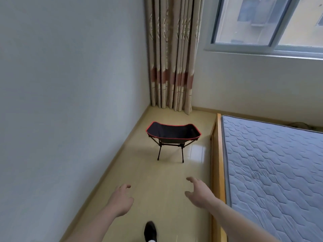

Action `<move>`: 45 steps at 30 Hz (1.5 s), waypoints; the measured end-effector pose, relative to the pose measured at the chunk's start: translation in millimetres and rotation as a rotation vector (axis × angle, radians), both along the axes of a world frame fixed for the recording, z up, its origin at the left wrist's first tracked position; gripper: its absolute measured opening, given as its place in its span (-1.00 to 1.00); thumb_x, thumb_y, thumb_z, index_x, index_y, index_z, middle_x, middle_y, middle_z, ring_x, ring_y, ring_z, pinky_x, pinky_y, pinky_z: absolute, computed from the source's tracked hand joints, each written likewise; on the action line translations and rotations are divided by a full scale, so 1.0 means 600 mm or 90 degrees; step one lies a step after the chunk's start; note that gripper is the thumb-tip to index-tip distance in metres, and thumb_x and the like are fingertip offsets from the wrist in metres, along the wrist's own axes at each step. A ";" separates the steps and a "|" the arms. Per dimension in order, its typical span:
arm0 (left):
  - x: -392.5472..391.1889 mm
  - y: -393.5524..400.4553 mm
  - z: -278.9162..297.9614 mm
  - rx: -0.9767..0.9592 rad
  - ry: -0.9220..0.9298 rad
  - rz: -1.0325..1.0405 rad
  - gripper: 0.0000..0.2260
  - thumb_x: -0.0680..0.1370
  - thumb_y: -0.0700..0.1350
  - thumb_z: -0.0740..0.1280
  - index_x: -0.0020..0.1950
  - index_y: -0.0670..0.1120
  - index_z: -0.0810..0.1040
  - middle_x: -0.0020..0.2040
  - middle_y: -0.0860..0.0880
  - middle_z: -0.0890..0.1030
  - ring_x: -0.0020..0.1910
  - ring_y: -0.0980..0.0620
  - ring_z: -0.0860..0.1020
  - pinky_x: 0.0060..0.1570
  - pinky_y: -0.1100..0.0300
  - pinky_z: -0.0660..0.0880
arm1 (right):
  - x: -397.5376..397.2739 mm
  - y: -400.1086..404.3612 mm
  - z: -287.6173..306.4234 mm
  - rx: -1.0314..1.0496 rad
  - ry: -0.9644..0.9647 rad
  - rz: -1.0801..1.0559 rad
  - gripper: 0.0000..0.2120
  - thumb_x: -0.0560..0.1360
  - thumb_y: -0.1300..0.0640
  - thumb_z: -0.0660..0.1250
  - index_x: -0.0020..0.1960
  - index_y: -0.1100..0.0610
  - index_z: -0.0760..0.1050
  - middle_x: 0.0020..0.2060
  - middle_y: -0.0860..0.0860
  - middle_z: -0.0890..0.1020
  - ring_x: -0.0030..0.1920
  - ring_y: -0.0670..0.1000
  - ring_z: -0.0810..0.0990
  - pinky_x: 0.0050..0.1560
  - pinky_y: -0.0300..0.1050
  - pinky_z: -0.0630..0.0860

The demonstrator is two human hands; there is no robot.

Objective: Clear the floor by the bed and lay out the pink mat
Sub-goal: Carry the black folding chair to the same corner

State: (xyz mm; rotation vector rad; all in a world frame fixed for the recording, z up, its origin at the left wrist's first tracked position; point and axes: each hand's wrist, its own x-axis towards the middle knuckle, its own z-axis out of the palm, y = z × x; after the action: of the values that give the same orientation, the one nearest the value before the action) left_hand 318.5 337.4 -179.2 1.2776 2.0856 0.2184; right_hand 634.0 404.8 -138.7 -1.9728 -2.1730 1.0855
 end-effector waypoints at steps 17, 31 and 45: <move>-0.084 0.500 -0.042 -0.051 -0.064 -0.018 -0.43 0.44 -0.12 0.26 0.47 0.06 0.31 0.48 0.00 0.36 0.00 -0.06 0.61 -0.15 0.10 0.56 | -0.011 0.425 -0.036 -0.013 -0.012 -0.107 -0.39 0.60 0.10 0.37 0.59 0.02 0.23 0.55 0.03 0.33 0.49 0.06 0.41 0.41 -0.09 0.43; 0.005 0.837 -0.094 -0.093 -0.049 0.022 -0.44 0.43 -0.14 0.25 0.46 -0.02 0.36 0.45 -0.04 0.39 0.08 -0.09 0.58 -0.10 0.07 0.62 | 0.050 0.777 -0.167 -0.132 -0.019 -0.136 -0.38 0.57 0.11 0.37 0.58 0.04 0.24 0.51 0.06 0.39 0.32 0.02 0.55 0.05 -0.25 0.60; 0.012 1.042 -0.134 -0.143 -0.022 0.098 -0.51 0.52 -0.19 0.29 0.46 -0.09 0.37 0.45 -0.09 0.38 -0.02 0.00 0.46 -0.25 0.26 0.39 | 0.068 0.993 -0.281 -0.246 -0.030 -0.147 -0.38 0.51 0.09 0.33 0.54 0.06 0.29 0.37 0.05 0.48 0.21 0.06 0.61 0.19 -0.05 0.63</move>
State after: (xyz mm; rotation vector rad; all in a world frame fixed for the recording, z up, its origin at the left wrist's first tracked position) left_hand 325.8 962.8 -259.7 0.9759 2.1133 0.0709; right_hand 675.0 1000.6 -307.0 -2.3468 -1.7976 1.5204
